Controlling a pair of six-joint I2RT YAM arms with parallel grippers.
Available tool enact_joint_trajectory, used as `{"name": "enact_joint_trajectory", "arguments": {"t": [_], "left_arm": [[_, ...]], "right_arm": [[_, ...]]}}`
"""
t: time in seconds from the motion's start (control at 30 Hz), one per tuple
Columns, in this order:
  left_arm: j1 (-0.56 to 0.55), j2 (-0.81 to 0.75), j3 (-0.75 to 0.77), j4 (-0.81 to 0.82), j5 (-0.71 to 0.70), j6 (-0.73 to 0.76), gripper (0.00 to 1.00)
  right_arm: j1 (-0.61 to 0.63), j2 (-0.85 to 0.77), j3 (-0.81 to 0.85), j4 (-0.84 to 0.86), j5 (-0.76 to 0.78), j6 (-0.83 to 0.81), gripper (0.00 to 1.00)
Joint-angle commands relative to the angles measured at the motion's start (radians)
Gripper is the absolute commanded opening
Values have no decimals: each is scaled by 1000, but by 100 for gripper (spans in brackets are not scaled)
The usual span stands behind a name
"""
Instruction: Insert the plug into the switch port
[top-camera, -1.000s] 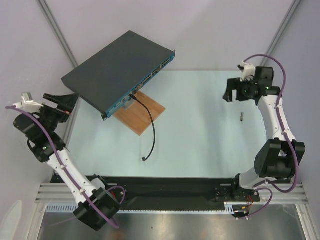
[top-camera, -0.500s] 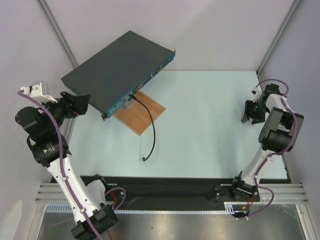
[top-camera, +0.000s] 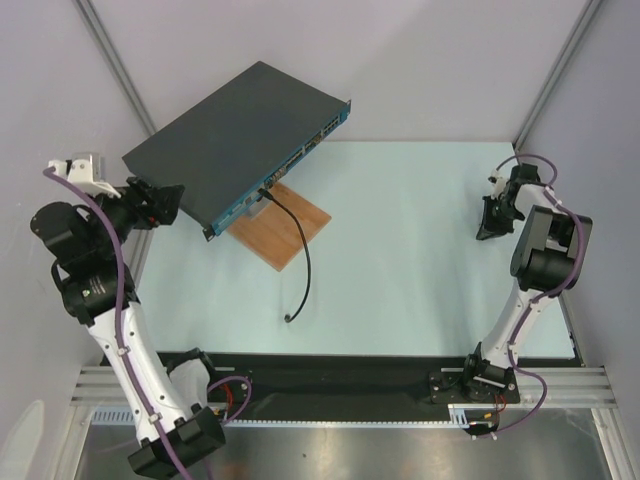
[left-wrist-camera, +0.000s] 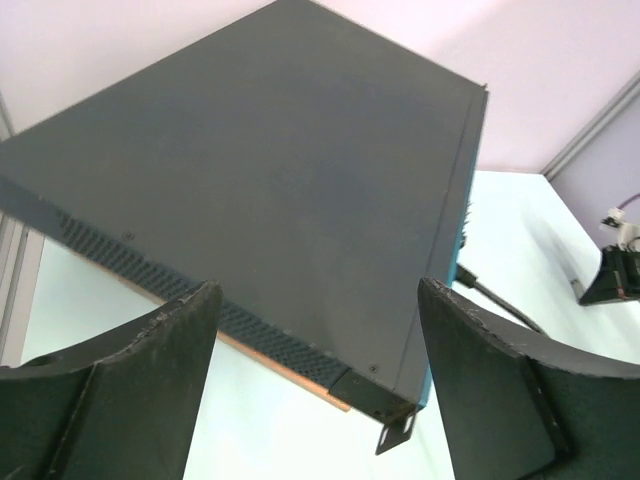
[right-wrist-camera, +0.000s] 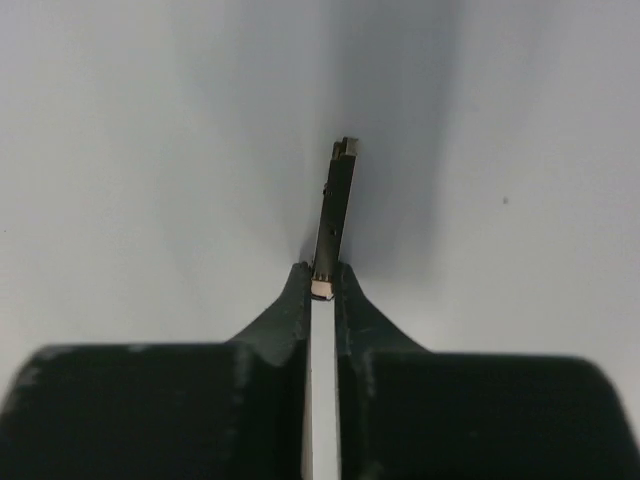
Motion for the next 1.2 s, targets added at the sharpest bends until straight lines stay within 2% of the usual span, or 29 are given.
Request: {"name": "enact_joint_trajectory", "arguments": {"t": [0.0,0.07,0.23,0.4,0.43,0.5,0.67,0.77,0.8,0.83,0.9,0.97,1.17], "left_arm": [[-36,17,90,22,9,30,83],[-102,37,146,-7,1,64,82],[-312,134,265,-93,-39,124,81],[-499,233,380,-110,-50,155,80],[-569,259,389,-110,-48,164,80],[-632,287,415,-118,-46,165,80],[-812,368,424,-118,-71,92,78],[-876,407,412,-118,-70,12,73],[-895,424,409,-106,-66,0,72],[-933,428,404,-101,-68,-12,72],[-981,451,411,-110,-86,-5,71],[-1039,470,424,-128,-125,12,71],[-1122,522,444,-191,-186,49,69]], "right_arm": [[17,11,20,33,25,-5,0],[20,-13,14,30,-11,-28,0],[46,-186,-9,16,-273,-117,0],[173,-363,19,-64,-462,-237,0],[196,-396,16,-61,-473,-255,0],[277,-504,8,-24,-481,-259,0],[471,-700,-52,88,-434,-266,0],[616,-789,-76,145,-351,-304,0],[658,-814,-78,157,-281,-317,0],[740,-818,-76,154,-245,-334,0],[827,-825,-70,145,-105,-392,0],[929,-823,-67,136,-41,-435,0],[1065,-812,-70,116,119,-542,0]]}}
